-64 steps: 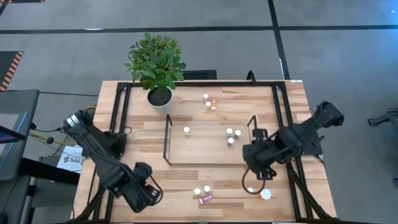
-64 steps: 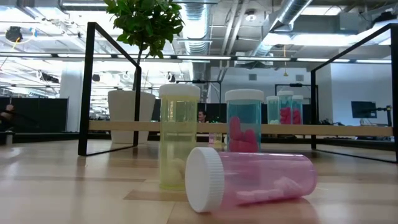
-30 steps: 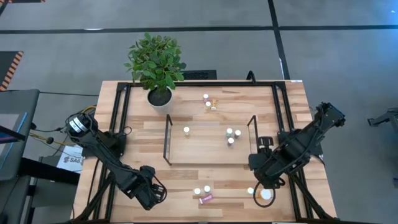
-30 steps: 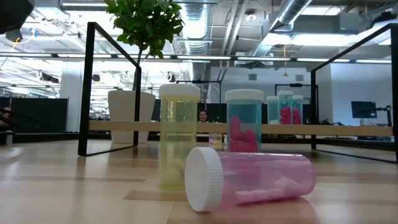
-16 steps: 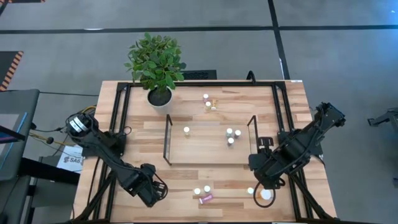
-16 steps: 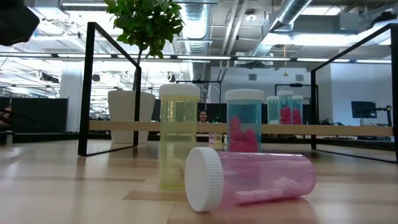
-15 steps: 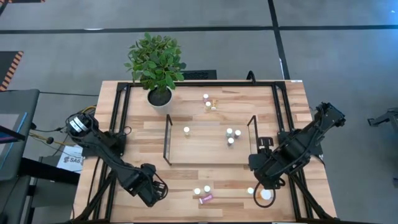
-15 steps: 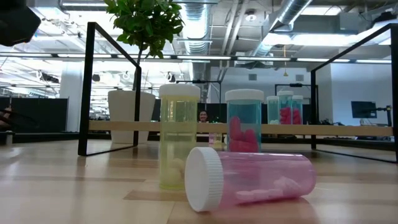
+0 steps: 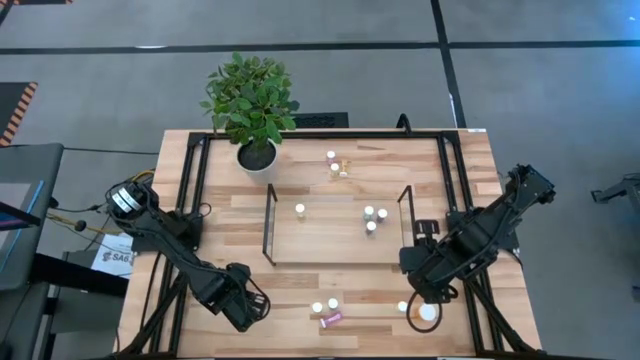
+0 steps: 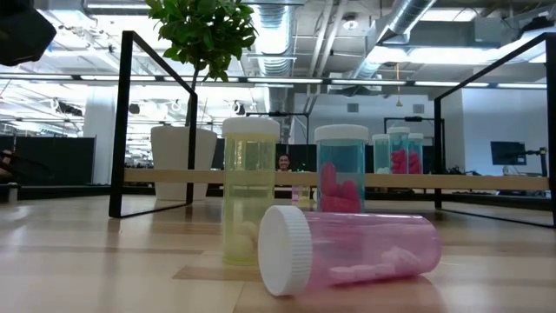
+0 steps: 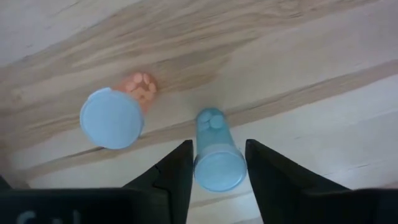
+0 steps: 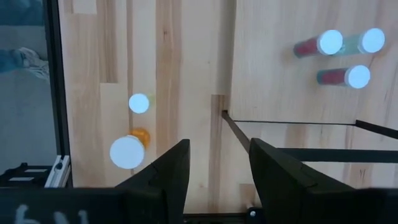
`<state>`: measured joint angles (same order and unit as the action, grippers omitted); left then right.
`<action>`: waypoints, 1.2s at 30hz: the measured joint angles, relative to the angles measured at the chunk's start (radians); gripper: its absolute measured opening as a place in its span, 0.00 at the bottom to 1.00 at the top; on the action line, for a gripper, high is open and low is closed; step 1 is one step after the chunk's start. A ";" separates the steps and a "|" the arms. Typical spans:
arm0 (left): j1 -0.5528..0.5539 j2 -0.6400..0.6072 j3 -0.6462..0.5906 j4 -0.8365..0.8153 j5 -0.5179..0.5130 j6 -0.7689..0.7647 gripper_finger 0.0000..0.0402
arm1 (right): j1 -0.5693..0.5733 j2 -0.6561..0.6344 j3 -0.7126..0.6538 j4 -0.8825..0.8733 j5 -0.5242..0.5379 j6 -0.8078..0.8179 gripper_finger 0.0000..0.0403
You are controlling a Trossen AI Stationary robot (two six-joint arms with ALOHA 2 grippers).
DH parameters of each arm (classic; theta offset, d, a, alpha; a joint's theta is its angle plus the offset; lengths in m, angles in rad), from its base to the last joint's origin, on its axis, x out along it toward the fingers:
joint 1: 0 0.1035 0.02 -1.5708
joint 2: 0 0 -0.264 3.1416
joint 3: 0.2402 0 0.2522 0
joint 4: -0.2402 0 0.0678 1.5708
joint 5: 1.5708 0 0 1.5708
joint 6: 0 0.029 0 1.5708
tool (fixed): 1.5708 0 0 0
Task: Pick and place medicine bottles onto shelf by color
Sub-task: Put the blue pill bottle on the shelf
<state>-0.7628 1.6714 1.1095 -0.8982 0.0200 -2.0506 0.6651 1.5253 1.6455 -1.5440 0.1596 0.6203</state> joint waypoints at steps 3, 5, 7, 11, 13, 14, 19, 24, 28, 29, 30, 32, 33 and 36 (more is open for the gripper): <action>0.000 0.000 0.000 0.001 0.009 -0.001 0.28 | 0.000 0.000 0.000 0.000 0.000 0.000 0.46; 0.000 0.000 0.000 0.005 0.022 -0.001 0.26 | 0.000 0.000 0.000 0.000 0.000 0.000 0.46; 0.000 0.000 0.000 0.012 0.023 -0.001 0.24 | 0.000 0.000 0.000 -0.001 0.000 0.000 0.46; 0.005 0.000 0.006 0.036 0.010 0.001 0.24 | 0.000 0.000 0.000 -0.015 0.001 0.000 0.46; 0.014 0.000 0.020 0.040 0.003 0.020 0.24 | 0.000 0.000 0.000 -0.027 0.001 0.000 0.46; 0.020 0.000 0.032 0.041 -0.001 0.032 0.24 | 0.000 0.000 0.000 -0.028 0.001 0.000 0.46; 0.073 0.000 0.112 0.041 -0.022 0.142 0.24 | 0.000 -0.008 0.001 -0.027 0.030 -0.007 0.46; 0.158 0.000 0.220 0.041 -0.067 0.297 0.24 | 0.000 -0.018 0.001 -0.028 0.079 0.014 0.46; 0.235 0.000 0.314 0.041 -0.108 0.440 0.24 | -0.006 -0.016 0.001 -0.028 0.079 0.068 0.46; 0.253 0.000 0.337 0.041 -0.118 0.480 0.24 | -0.006 -0.017 0.001 -0.028 0.078 0.098 0.46; 0.273 0.000 0.358 0.041 -0.124 0.517 0.24 | -0.006 -0.017 0.001 -0.027 0.077 0.129 0.46; 0.313 0.000 0.398 0.040 -0.132 0.593 0.24 | -0.004 -0.017 0.001 -0.027 0.070 0.159 0.46; 0.333 0.000 0.415 0.039 -0.133 0.633 0.24 | 0.000 -0.017 0.001 -0.027 0.063 0.163 0.46; 0.397 -0.001 0.443 0.038 -0.129 0.736 0.24 | 0.009 -0.017 0.001 -0.027 0.040 0.141 0.46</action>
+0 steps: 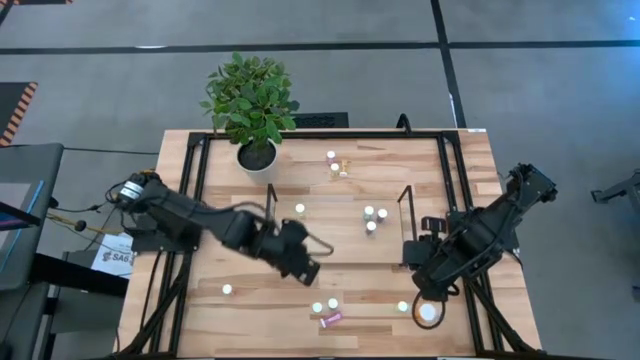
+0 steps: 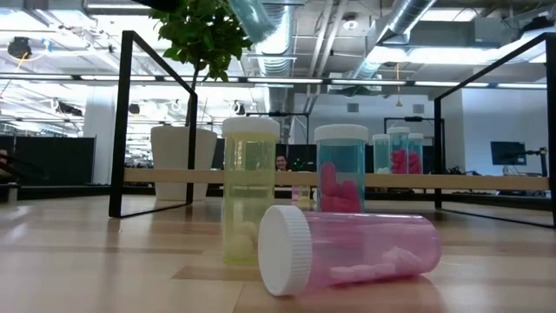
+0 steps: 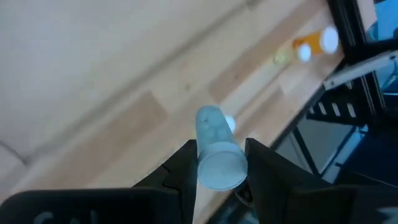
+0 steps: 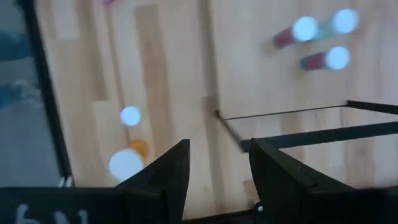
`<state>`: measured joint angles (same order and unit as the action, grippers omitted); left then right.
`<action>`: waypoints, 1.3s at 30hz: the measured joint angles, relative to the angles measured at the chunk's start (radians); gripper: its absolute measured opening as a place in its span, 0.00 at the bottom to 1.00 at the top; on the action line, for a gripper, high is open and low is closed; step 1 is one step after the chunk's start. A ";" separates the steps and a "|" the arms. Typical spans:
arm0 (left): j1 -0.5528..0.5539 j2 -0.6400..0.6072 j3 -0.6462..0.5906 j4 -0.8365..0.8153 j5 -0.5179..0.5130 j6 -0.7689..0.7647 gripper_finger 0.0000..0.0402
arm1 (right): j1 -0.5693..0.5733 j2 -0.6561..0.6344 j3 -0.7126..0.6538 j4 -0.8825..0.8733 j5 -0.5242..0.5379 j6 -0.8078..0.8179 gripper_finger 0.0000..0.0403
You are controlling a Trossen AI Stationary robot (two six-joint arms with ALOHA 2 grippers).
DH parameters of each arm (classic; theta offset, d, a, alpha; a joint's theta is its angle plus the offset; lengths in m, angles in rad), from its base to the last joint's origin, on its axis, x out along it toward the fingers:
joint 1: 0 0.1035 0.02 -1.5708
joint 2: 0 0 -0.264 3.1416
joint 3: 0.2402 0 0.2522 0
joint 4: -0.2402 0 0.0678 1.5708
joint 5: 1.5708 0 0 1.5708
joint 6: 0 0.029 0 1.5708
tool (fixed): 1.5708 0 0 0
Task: Pick and place medicine bottles onto shelf by color
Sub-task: Put the blue pill bottle on the shelf
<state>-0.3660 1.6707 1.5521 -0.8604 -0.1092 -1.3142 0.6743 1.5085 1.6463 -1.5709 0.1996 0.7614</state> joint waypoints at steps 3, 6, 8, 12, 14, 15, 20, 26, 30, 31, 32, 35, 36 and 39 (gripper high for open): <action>0.063 0.000 0.006 -0.014 0.039 0.081 0.24 | -0.004 0.000 0.000 0.000 -0.027 -0.022 0.46; 0.119 0.000 0.006 -0.039 0.085 0.144 0.24 | -0.010 0.000 0.000 0.000 -0.027 -0.024 0.46; 0.153 0.000 0.006 -0.049 0.106 0.183 0.24 | -0.010 0.000 0.000 -0.001 -0.027 -0.020 0.46; 0.220 0.000 0.006 -0.049 0.146 0.267 0.24 | -0.007 -0.042 -0.001 0.000 0.040 -0.051 0.46; 0.253 0.000 0.006 -0.048 0.174 0.310 0.24 | -0.008 -0.089 -0.002 0.000 0.097 -0.035 0.46; 0.268 0.006 0.007 -0.048 0.189 0.332 0.24 | -0.010 -0.118 -0.011 0.002 0.118 -0.015 0.46; 0.331 0.043 0.010 -0.101 0.290 0.456 0.24 | -0.078 -0.223 -0.116 0.061 0.157 0.090 0.46; 0.370 0.122 0.045 -0.300 0.320 0.648 0.24 | -0.157 -0.266 -0.240 0.138 0.145 0.135 0.45; 0.389 0.178 0.087 -0.395 0.277 0.777 0.25 | -0.203 -0.252 -0.279 0.162 0.126 0.139 0.44; 0.391 0.192 0.097 -0.419 0.273 0.802 0.25 | -0.217 -0.245 -0.286 0.167 0.118 0.135 0.43; 0.396 0.203 0.107 -0.423 0.269 0.829 0.25 | -0.228 -0.241 -0.292 0.168 0.113 0.132 0.43; 0.401 0.240 0.139 -0.450 0.237 0.912 0.25 | -0.250 -0.227 -0.292 0.184 0.106 0.131 0.43; 0.401 0.248 0.144 -0.462 0.221 0.937 0.25 | -0.258 -0.225 -0.294 0.184 0.105 0.127 0.43; 0.400 0.260 0.148 -0.466 0.189 0.995 0.25 | -0.272 -0.220 -0.293 0.198 0.094 0.124 0.42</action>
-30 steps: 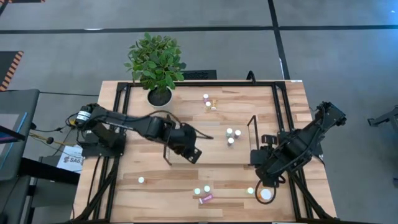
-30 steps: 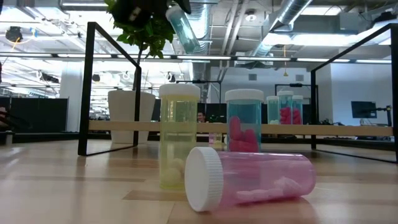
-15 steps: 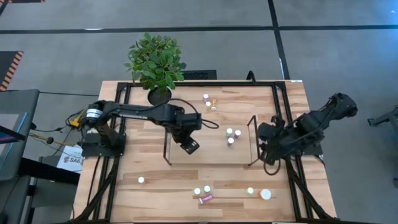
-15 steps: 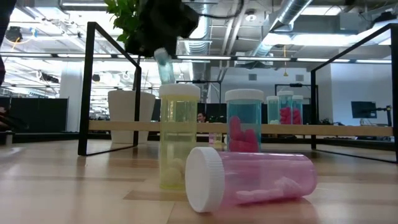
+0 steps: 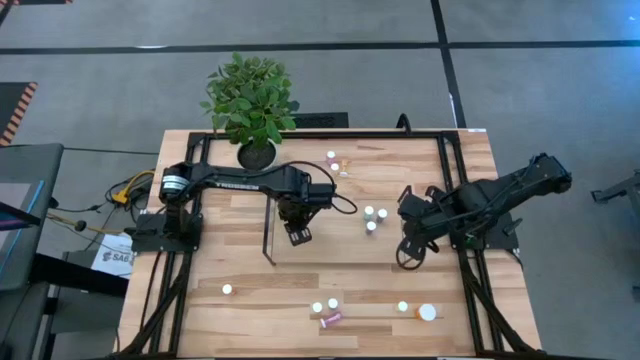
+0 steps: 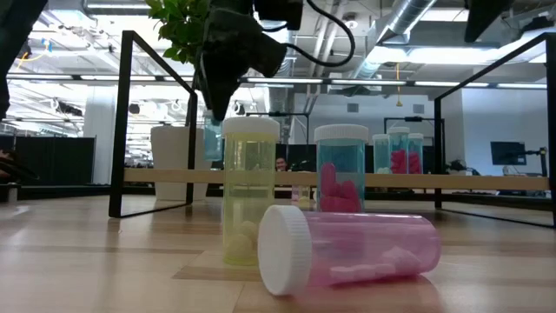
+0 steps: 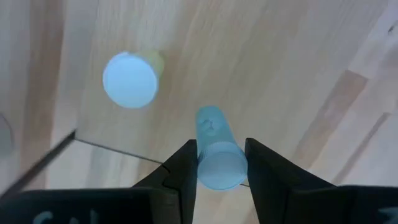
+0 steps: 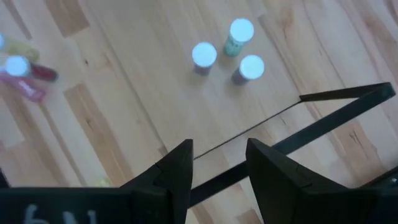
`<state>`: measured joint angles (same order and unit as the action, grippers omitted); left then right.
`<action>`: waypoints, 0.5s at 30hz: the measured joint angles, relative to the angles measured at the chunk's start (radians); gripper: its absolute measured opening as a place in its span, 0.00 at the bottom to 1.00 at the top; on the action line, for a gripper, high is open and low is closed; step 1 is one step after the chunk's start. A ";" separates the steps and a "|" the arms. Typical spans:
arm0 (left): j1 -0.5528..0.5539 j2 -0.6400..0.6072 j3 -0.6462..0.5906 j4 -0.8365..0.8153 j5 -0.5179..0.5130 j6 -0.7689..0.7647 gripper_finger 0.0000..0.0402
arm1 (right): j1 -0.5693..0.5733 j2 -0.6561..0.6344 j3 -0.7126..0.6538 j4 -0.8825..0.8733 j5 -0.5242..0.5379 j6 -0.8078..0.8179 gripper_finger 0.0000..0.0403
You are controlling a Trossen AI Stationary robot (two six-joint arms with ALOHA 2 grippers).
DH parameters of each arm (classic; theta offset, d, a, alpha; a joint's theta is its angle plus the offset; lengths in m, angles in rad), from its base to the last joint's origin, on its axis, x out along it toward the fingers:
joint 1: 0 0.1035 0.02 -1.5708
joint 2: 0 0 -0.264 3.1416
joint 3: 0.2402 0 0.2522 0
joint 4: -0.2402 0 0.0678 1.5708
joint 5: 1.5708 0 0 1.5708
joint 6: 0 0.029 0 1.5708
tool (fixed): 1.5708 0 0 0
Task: Pick and place medicine bottles onto shelf by color
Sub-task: Put the blue pill bottle on the shelf
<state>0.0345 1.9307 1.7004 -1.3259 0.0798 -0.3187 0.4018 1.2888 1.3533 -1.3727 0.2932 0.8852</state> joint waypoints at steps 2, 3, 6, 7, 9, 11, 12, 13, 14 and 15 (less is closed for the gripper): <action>-0.002 0.002 0.000 -0.019 -0.030 0.029 0.25 | -0.008 0.003 -0.001 0.000 -0.003 0.000 0.42; -0.003 0.002 0.000 -0.022 -0.054 0.046 0.25 | -0.011 0.005 -0.002 0.001 -0.003 0.000 0.42; -0.006 0.002 0.000 -0.019 -0.115 0.091 0.25 | -0.013 0.009 -0.001 0.004 -0.003 0.000 0.42; -0.007 0.002 0.000 -0.020 -0.121 0.102 0.25 | -0.013 0.010 -0.001 0.005 -0.003 0.002 0.42; -0.008 0.002 0.000 -0.018 -0.120 0.133 0.25 | -0.013 0.010 -0.001 0.011 -0.003 0.004 0.42; -0.013 0.002 0.000 -0.015 -0.117 0.160 0.25 | -0.012 0.010 -0.001 0.021 -0.003 0.007 0.42; -0.017 0.002 0.000 -0.014 -0.116 0.173 0.25 | -0.012 0.010 -0.001 0.024 -0.003 0.011 0.41; -0.022 0.002 0.000 -0.012 -0.114 0.185 0.25 | -0.012 0.010 -0.001 0.024 -0.003 0.018 0.41; -0.026 0.002 0.000 -0.012 -0.113 0.199 0.25 | -0.012 0.010 -0.001 0.022 -0.003 0.022 0.41; -0.030 0.002 0.000 -0.011 -0.113 0.211 0.25 | -0.012 0.010 -0.001 0.022 -0.003 0.023 0.41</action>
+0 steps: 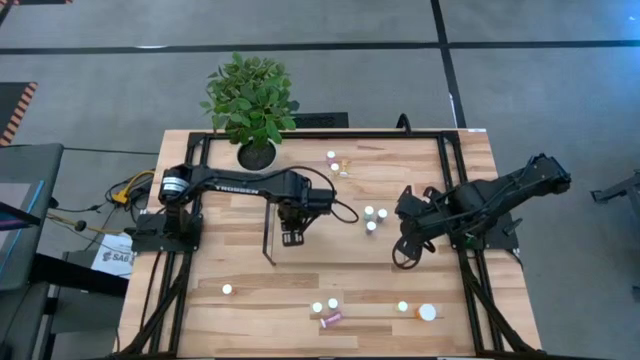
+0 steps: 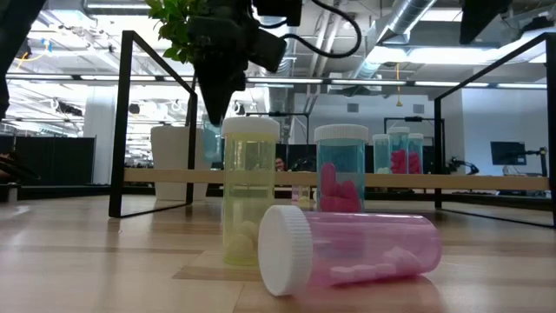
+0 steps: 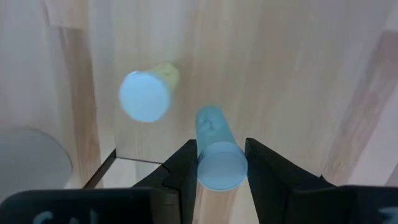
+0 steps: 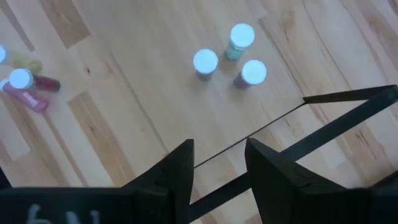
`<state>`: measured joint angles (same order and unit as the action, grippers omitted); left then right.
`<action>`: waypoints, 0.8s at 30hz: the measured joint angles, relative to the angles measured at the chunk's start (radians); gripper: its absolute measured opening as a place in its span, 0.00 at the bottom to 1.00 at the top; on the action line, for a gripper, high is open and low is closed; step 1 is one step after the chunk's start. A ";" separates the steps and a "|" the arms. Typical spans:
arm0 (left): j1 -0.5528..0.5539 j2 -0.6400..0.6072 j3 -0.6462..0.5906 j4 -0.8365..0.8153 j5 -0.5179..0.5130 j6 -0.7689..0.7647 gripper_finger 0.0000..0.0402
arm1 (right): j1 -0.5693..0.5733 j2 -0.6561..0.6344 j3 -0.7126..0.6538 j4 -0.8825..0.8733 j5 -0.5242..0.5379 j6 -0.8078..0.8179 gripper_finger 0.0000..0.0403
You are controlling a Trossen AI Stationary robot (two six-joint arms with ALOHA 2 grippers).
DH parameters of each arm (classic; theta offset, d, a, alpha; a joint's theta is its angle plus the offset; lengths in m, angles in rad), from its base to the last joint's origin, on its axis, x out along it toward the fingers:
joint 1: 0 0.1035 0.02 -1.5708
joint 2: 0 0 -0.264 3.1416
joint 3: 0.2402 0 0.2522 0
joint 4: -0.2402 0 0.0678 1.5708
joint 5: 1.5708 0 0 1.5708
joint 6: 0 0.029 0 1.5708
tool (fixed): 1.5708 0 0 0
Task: Pick and place medicine bottles onto shelf by color
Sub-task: Put the blue pill bottle on the shelf
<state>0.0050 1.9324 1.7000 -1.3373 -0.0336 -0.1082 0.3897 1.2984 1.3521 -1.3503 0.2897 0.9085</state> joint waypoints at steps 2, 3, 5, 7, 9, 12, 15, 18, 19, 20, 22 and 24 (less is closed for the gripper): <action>-0.008 0.000 0.000 0.000 0.001 0.023 0.25 | 0.000 0.000 0.000 0.000 0.000 0.001 0.40; -0.011 0.000 0.000 0.001 0.002 0.035 0.25 | 0.000 0.000 0.000 0.001 0.000 0.001 0.40; -0.013 0.000 -0.003 0.009 0.001 0.054 0.25 | 0.000 0.000 0.000 0.001 0.000 0.001 0.40; -0.013 0.000 -0.011 0.022 0.001 0.063 0.25 | 0.000 0.000 0.000 0.001 0.000 0.001 0.40; -0.010 0.000 -0.023 0.027 0.001 0.063 0.25 | 0.000 0.000 0.000 0.001 0.000 0.003 0.40; -0.007 0.000 -0.051 0.026 0.010 0.073 0.25 | 0.000 0.000 0.000 0.001 0.000 0.003 0.40; -0.007 0.000 -0.067 0.023 0.010 0.086 0.25 | 0.000 0.000 0.000 0.001 0.000 0.003 0.39; -0.004 0.000 -0.067 0.032 0.010 0.095 0.25 | -0.001 0.000 0.000 0.001 0.001 0.003 0.39; -0.003 0.000 -0.067 0.035 0.010 0.103 0.25 | -0.006 0.000 0.000 0.002 0.001 0.002 0.39; -0.001 0.000 -0.067 0.036 0.010 0.110 0.25 | -0.008 0.000 0.000 0.002 0.000 0.003 0.39; 0.004 0.000 -0.067 0.039 0.009 0.116 0.25 | -0.015 0.000 0.000 0.002 0.001 0.002 0.39; 0.009 0.000 -0.067 0.046 0.007 0.116 0.25 | -0.022 0.000 0.000 0.002 0.001 0.002 0.39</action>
<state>0.0142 1.9320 1.6333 -1.2916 -0.0261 0.0078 0.3675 1.2980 1.3525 -1.3487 0.2905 0.9105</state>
